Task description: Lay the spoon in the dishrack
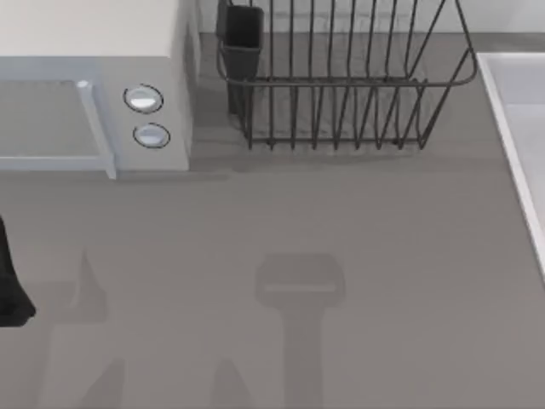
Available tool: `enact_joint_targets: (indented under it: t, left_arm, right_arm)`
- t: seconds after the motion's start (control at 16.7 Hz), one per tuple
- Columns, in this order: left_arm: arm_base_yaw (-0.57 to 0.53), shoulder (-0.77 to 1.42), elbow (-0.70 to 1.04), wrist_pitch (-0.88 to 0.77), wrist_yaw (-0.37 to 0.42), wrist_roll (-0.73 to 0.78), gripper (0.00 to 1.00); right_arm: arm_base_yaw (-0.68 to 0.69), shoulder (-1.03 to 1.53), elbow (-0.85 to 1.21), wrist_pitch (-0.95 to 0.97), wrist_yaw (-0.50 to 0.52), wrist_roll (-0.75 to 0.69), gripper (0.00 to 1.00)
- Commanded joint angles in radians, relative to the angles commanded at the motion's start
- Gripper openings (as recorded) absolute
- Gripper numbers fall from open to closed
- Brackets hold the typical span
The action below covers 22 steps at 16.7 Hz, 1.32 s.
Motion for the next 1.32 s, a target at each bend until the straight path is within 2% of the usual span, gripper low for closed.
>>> enact_joint_targets:
  t: [0.18, 0.24, 0.66, 0.72, 1.02, 1.32]
  left_arm:
    - [0.0, 0.0, 0.0, 0.0, 0.0, 0.0, 1.0]
    - [0.0, 0.0, 0.0, 0.0, 0.0, 0.0, 1.0]
    - [0.0, 0.0, 0.0, 0.0, 0.0, 0.0, 1.0]
    - [0.0, 0.0, 0.0, 0.0, 0.0, 0.0, 1.0]
    - [0.0, 0.0, 0.0, 0.0, 0.0, 0.0, 1.0]
    - [0.0, 0.0, 0.0, 0.0, 0.0, 0.0, 1.0]
  right_arm:
    - [0.0, 0.0, 0.0, 0.0, 0.0, 0.0, 0.02]
    - [0.0, 0.0, 0.0, 0.0, 0.0, 0.0, 0.0]
    - [0.0, 0.0, 0.0, 0.0, 0.0, 0.0, 0.0]
    - [0.004, -0.068, 0.028, -0.098, -0.001, 0.039, 0.0]
    - [-0.002, -0.083, 0.138, -0.214, -0.002, 0.027, 0.0]
    - [-0.007, -0.139, 0.402, -0.577, -0.002, 0.016, 0.0]
